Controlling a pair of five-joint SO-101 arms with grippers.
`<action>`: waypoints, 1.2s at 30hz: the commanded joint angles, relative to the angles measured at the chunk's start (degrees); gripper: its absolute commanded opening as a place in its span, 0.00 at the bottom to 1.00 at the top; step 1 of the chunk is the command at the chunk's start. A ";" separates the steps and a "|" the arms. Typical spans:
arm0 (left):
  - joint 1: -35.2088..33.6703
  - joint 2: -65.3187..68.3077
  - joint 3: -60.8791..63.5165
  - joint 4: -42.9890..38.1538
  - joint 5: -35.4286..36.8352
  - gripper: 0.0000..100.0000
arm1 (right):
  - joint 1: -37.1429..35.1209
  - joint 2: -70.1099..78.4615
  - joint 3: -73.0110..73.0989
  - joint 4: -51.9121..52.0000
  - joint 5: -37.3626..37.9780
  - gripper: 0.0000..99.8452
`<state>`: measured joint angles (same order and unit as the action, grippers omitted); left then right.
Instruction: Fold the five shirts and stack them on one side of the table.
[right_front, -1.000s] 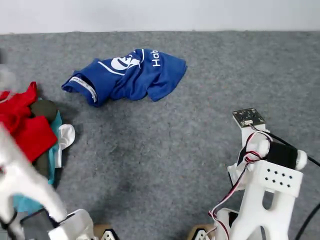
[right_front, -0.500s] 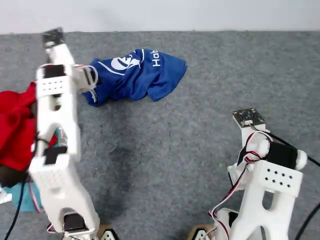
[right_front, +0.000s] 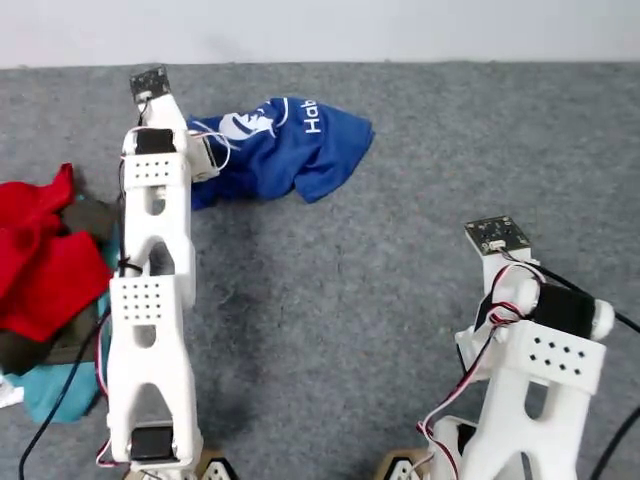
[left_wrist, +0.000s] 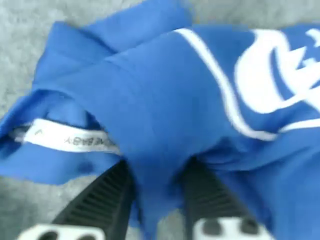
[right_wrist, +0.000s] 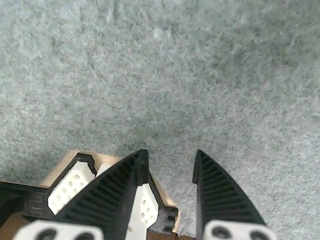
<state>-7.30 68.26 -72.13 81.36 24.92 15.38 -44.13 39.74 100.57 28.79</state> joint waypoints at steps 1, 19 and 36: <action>0.00 -0.44 -14.90 7.03 0.70 0.01 | 0.31 -0.84 -0.26 1.01 0.44 0.16; 19.08 -57.23 -17.01 17.85 -5.80 0.01 | 0.48 -0.84 -0.26 1.01 0.44 0.16; 37.01 -85.10 35.03 11.78 -11.69 0.01 | 0.48 -0.84 -0.26 1.01 0.44 0.16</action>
<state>32.26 -15.87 -49.19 97.54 15.43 15.38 -44.13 39.74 100.57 28.79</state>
